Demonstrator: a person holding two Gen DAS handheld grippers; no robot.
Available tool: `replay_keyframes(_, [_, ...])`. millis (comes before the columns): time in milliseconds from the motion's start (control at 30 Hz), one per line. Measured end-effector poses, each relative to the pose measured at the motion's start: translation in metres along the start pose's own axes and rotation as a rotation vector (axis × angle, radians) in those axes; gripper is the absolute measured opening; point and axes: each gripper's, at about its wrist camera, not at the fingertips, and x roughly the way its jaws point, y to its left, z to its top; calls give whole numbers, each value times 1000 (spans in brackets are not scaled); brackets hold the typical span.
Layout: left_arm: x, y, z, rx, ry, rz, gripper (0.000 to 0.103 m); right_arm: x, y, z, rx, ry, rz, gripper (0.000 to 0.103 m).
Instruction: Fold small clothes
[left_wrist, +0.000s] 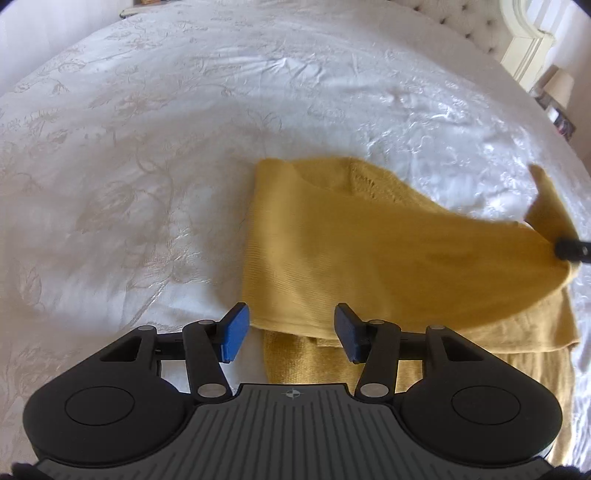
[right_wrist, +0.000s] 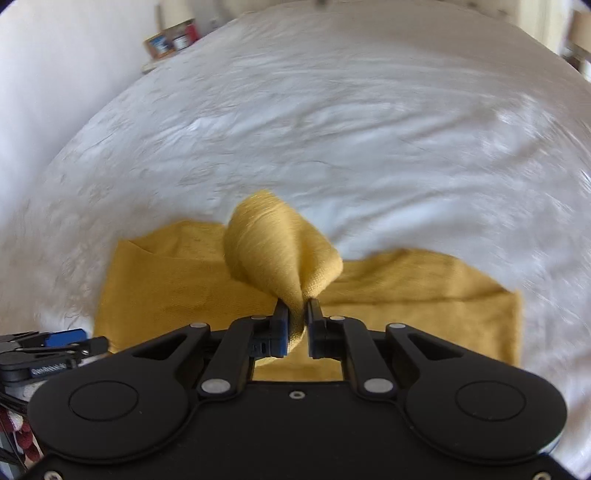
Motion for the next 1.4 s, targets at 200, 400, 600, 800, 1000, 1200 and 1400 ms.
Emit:
replay_keyframes(200, [13,-18,3,43,33,2,50,6,-63,-30,159,91,-54,30])
replay_keyframes(400, [41,-26,-5,90,110,19,51,-6,-88,-46,248,58,-88,56])
replay_keyframes(600, [52,-23,-14,77,100,6,58,3,-88,-34,278,25,-69,69])
replay_keyframes(800, [52,-25,-20,91,79,22,59,36,-72,-18,243,66,-155,71])
replay_keyframes(1000, [54,-28,-19,78,76,27,60,44,-84,-38,258,129,-226,71])
replay_keyframes(1200, [53,-26,-22,70,63,22,64,8,-119,-79,395,170,-264,71])
replay_keyframes(1400, [55,-29,-21,71,64,28,69,-24,-123,-76,378,10,-201,71])
